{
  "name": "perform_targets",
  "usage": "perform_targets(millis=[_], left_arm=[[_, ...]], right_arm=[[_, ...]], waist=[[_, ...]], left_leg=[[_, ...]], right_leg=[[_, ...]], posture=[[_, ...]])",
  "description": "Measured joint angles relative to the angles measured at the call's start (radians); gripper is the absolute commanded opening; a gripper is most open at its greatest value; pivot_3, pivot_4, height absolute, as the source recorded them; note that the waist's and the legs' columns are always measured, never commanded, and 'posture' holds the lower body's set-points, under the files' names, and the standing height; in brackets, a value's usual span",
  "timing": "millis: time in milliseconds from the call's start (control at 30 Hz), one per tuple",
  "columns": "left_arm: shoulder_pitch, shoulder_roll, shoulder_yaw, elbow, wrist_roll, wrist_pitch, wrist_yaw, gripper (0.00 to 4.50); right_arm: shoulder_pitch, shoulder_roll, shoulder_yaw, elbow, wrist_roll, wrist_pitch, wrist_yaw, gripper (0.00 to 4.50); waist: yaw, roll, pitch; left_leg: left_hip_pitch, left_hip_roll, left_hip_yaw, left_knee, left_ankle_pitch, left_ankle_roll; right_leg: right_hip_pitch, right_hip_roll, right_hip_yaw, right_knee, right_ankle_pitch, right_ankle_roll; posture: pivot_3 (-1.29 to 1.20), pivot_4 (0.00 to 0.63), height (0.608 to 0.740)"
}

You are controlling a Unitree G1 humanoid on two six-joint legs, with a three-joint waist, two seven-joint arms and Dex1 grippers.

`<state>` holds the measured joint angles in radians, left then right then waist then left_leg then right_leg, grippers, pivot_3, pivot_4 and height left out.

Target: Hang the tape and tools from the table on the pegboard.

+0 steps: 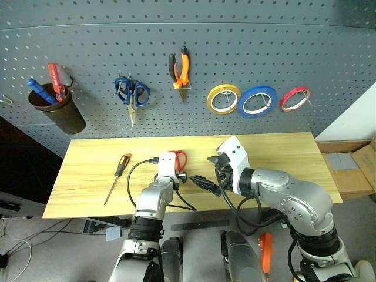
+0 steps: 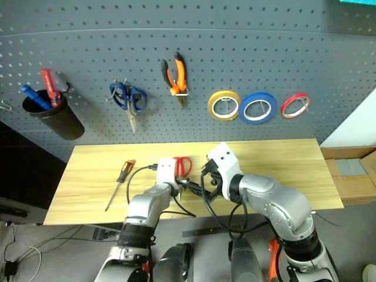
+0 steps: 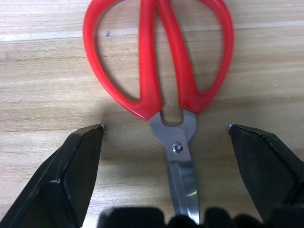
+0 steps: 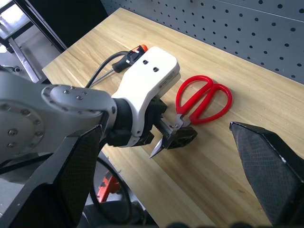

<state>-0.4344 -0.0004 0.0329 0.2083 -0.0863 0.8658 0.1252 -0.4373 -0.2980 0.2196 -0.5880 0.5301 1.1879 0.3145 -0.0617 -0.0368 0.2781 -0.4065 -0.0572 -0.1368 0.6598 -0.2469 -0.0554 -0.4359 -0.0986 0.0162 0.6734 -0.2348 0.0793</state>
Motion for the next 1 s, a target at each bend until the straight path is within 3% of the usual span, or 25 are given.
perform_targets(millis=[100,567,800,1000], left_arm=[[-0.001,-0.001,0.005,0.001,0.004,0.003,0.003,4.5],[0.018,0.026,0.053,-0.015,0.007,-0.008,-0.034,0.21],[0.068,0.062,0.059,-0.05,-0.017,-0.043,-0.12,0.21],[0.116,0.101,0.048,-0.104,-0.015,-0.051,-0.159,0.21]], right_arm=[[-0.005,-0.009,0.0,0.0,0.0,0.0,0.003,4.47],[-0.052,0.004,-0.019,0.005,0.0,0.027,-0.011,4.5],[-0.071,-0.091,-0.002,0.003,0.0,0.037,0.035,4.5],[-0.073,-0.11,0.0,0.003,-0.003,0.011,0.057,4.5]], waist=[[-0.003,0.0,0.0],[-0.004,0.0,0.0],[-0.005,0.0,0.0],[-0.007,0.0,0.0]], left_leg=[[0.0,0.0,0.0,0.0,0.0,0.0],[0.0,0.0,0.0,-0.001,0.0,0.0],[0.0,0.001,0.0,-0.005,0.0,0.0],[0.001,0.001,0.0,-0.013,0.0,0.0]], right_leg=[[0.0,0.0,0.0,0.0,0.0,0.0],[0.001,0.0,0.0,-0.002,0.0,0.001],[0.002,0.0,-0.001,-0.01,0.001,0.002],[0.002,0.0,0.0,-0.014,0.002,0.002]], posture=[[-0.11,0.293,0.74],[-0.12,0.282,0.74],[-0.12,0.278,0.74],[-0.12,0.276,0.74]])
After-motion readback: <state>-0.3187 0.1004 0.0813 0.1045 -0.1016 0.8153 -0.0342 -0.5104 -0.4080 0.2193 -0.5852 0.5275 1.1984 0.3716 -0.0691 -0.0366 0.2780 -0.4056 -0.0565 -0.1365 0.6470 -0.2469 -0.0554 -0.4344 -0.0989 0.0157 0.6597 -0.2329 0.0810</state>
